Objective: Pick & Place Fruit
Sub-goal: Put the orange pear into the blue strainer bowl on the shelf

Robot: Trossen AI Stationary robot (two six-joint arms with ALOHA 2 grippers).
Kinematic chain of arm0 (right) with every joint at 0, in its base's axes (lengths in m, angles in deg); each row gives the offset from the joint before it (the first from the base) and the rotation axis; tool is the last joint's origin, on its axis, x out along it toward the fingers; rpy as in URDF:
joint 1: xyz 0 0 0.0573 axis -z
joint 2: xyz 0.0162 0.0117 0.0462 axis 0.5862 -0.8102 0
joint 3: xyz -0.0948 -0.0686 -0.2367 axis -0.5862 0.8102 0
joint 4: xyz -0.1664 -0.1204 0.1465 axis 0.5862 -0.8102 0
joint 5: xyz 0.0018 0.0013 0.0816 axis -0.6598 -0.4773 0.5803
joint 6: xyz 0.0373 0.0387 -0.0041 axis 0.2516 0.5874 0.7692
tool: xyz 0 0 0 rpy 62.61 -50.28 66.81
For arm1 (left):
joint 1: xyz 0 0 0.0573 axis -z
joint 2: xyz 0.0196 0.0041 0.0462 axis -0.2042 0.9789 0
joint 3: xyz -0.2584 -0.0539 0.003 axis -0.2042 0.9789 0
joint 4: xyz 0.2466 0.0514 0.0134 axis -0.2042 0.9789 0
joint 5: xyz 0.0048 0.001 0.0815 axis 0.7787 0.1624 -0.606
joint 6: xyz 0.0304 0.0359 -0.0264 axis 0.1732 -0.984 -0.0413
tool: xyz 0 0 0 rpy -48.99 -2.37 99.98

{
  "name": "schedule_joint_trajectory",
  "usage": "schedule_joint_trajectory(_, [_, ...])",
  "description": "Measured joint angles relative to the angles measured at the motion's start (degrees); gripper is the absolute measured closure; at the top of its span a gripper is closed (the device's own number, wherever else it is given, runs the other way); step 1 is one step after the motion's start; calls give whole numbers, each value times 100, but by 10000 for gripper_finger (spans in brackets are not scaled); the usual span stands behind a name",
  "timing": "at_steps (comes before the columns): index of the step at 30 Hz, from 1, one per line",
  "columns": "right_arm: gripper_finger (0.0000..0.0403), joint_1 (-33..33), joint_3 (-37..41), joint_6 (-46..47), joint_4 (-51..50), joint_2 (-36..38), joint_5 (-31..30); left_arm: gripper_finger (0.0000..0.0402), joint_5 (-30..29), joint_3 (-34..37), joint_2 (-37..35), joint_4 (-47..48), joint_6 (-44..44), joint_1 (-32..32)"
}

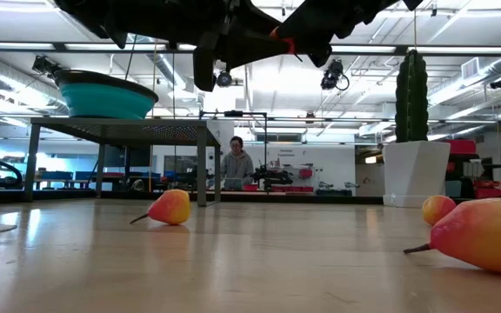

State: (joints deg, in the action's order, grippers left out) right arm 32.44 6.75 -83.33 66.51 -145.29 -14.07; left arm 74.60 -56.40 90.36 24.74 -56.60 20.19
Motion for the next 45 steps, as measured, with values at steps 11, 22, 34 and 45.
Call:
schedule_joint_trajectory(11, [209,2,-2,-2,57,13,-4,256,20,15,11,91,29,7])
schedule_joint_trajectory(22, [169,4,-2,-2,-19,13,-247,259,80,15,11,113,1044,-72])
schedule_joint_trajectory(34, [169,3,-1,-154,-1,539,-1041,261,1139,7,-330,1253,1920,-666])
schedule_joint_trajectory(45, [169,-85,-3,-195,-110,726,-1349,260,1507,4,-2280,3292,2956,-1236])
